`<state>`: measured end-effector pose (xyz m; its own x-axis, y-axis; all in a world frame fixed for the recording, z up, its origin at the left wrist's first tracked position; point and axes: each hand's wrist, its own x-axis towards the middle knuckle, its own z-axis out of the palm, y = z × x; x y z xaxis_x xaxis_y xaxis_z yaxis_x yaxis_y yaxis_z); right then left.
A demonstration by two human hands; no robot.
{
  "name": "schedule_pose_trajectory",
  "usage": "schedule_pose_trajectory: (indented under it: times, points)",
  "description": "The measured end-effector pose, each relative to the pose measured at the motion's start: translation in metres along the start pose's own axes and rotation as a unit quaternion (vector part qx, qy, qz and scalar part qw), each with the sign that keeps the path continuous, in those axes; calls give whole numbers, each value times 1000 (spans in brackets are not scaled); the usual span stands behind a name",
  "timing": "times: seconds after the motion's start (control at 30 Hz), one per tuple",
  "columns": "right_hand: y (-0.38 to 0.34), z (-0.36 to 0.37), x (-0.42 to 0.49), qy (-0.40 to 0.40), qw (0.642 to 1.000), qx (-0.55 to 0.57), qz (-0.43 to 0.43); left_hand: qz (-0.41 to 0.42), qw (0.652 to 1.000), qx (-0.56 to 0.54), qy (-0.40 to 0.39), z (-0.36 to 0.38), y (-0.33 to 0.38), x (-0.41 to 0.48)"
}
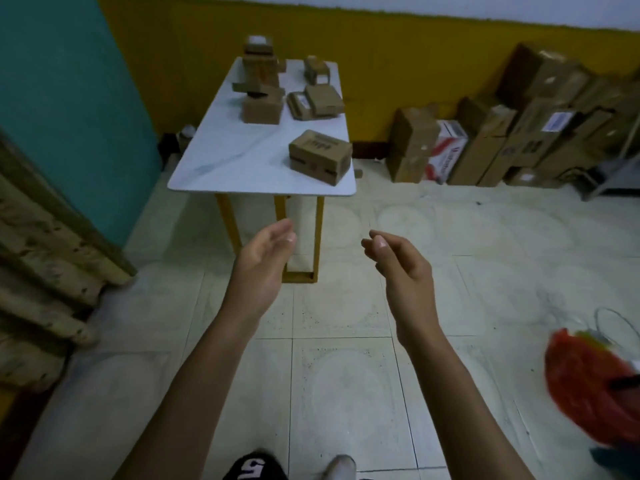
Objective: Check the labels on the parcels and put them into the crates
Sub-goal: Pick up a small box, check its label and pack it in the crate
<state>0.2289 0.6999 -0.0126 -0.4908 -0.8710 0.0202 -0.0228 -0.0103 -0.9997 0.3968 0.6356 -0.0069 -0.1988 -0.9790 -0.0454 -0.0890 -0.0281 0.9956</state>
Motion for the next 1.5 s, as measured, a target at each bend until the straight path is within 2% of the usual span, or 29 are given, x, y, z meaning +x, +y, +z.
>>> schedule_pose_trajectory:
  times: [0.2, 0.4, 0.67, 0.97, 1.33, 1.5]
  points:
    - [17, -18, 68, -4, 1000, 8, 24, -12, 1000, 11, -23, 48, -1, 58]
    - [25, -25, 173, -18, 1000, -18, 7, -21, 999, -13, -28, 100, -8, 161]
    - [14, -41, 346, 24, 997, -70, -10, -16, 991, -11, -130, 184, 16, 331]
    - [37, -91, 502, 88, 995, -39, 40, -37, 987, 26, -156, 268, 11, 485]
    - [51, -193, 772, 40, 996, -47, 56, -33, 994, 40, -101, 445, 19, 680]
    - [44, -197, 879, 4, 997, -34, 63, -29, 998, 16, -52, 466, 31, 749]
